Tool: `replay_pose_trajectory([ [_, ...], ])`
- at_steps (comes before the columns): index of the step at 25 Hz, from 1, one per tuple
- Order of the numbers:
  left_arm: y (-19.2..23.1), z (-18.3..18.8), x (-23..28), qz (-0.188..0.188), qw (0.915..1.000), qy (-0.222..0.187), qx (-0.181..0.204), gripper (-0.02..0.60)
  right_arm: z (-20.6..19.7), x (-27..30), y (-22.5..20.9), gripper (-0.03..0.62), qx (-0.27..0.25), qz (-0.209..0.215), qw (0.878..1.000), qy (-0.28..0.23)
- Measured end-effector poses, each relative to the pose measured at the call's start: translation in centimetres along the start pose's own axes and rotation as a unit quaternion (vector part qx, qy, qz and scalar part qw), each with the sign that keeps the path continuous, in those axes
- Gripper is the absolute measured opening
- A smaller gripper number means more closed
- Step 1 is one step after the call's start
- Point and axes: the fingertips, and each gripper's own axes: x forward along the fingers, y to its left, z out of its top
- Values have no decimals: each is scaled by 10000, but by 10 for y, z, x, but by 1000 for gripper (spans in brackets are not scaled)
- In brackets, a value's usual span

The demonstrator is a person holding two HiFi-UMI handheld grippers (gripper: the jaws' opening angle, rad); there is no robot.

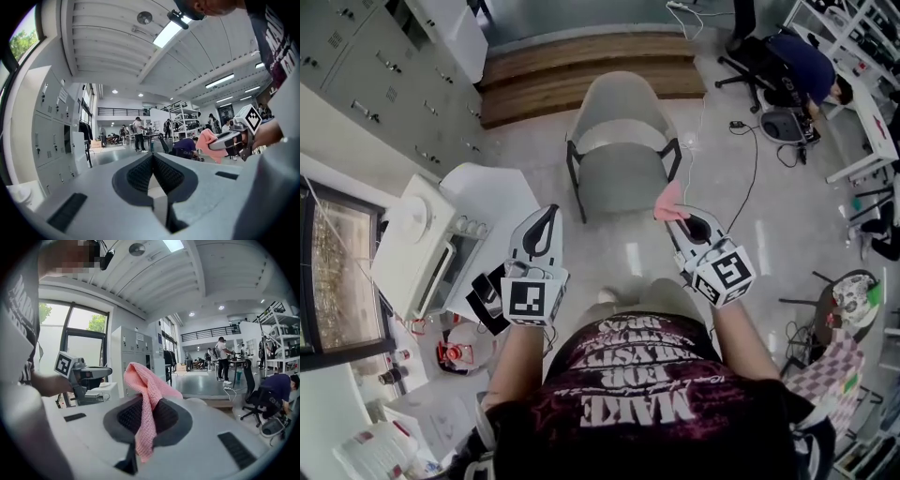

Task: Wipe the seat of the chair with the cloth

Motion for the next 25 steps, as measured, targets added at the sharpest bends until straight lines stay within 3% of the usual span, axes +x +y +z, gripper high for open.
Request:
replay_pose_trajectory([
  [7,15,-15,16,-32,9999,115,-32,3,-19,23,-9,31,87,31,9997,216],
  [17,47,-47,70,185,9989,423,-35,3,-42,97,-58,31,141,286,9988,372],
  [25,89,-83,133,557,9954,740,-230,3,-96,175,-116,31,146,548,9954,771],
])
